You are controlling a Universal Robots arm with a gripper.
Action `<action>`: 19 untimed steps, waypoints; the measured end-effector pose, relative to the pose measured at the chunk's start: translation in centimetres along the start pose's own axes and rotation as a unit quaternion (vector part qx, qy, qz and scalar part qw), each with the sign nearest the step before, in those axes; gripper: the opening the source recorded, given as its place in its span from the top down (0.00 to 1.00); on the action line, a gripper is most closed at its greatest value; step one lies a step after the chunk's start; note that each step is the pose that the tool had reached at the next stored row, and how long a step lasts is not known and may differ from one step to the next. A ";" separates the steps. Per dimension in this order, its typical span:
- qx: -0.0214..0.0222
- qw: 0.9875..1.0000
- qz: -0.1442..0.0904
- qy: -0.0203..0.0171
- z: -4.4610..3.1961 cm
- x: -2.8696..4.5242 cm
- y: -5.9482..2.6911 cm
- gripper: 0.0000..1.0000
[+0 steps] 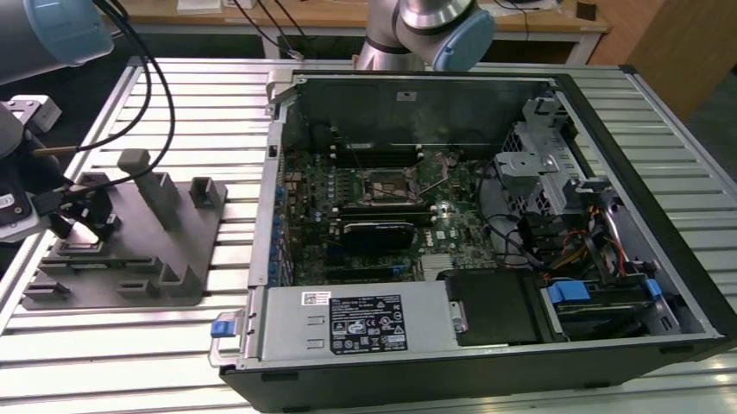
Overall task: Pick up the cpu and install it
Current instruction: 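Pick up the cpu and move it towards the insertion slot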
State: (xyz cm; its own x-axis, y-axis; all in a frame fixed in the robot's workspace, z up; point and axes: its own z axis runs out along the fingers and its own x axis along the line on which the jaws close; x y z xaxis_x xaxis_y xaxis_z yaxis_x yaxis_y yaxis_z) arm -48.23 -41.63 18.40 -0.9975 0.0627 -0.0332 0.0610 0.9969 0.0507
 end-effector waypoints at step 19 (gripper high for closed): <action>-0.005 1.000 -0.001 0.000 0.27 0.01 0.00 0.41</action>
State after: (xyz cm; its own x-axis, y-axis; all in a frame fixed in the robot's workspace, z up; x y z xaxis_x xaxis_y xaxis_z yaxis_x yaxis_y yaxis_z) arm -48.23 -41.62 18.14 -0.9976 0.0605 -0.0326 0.0585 0.9964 0.0612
